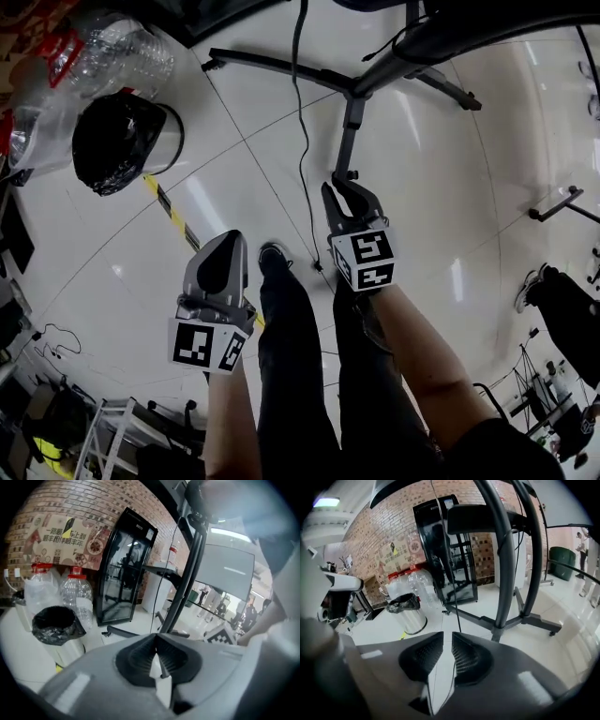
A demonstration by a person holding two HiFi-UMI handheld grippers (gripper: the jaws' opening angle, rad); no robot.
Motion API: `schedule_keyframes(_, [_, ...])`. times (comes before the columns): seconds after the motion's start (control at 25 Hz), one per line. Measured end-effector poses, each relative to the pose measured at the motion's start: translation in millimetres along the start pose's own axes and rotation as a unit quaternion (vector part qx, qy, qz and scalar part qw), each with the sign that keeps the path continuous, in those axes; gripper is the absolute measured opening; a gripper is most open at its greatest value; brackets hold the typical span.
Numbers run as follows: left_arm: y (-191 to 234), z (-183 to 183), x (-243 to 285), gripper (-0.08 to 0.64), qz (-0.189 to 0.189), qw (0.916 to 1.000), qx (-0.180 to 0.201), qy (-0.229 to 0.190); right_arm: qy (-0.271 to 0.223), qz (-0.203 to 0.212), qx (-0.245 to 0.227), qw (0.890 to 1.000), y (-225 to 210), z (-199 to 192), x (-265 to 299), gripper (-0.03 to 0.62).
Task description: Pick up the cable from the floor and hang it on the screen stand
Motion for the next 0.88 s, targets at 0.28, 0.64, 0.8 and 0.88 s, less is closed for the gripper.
schedule_keyframes(0.28, [24.8, -64.4, 20.8, 0.003, 0.009, 0.9997, -0.001, 0.022, 0.065, -0.002, 0.009, 0.998, -16.3, -69.6, 69.6, 0.104])
schedule_keyframes(0.64, [59.5, -150.5, 31.7, 0.003, 0.018, 0.9983, -0.014, 0.053, 0.091, -0.028, 0.017, 0.995, -38.0, -125.0, 146.6, 0.12])
schedule_keyframes(0.8, [70.4, -177.0, 37.3, 0.003, 0.016, 0.9979, -0.019, 0.06, 0.105, -0.053, 0.036, 0.992, -54.2, -147.2, 169.4, 0.121])
schedule_keyframes(0.88, [73.8, -185.7, 38.3, 0.003, 0.014, 0.9979, -0.019, 0.06, 0.114, -0.063, 0.04, 0.991, -59.8, -159.0, 177.6, 0.121])
Point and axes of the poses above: the fingertips, and each gripper's own axes: x forward along the fingers, y to its left, z out of its top, the point moved 3 cm from there along -x, backward along the fingers, and after that the axes turned 15 degrees about x, right-handed, at the moved point
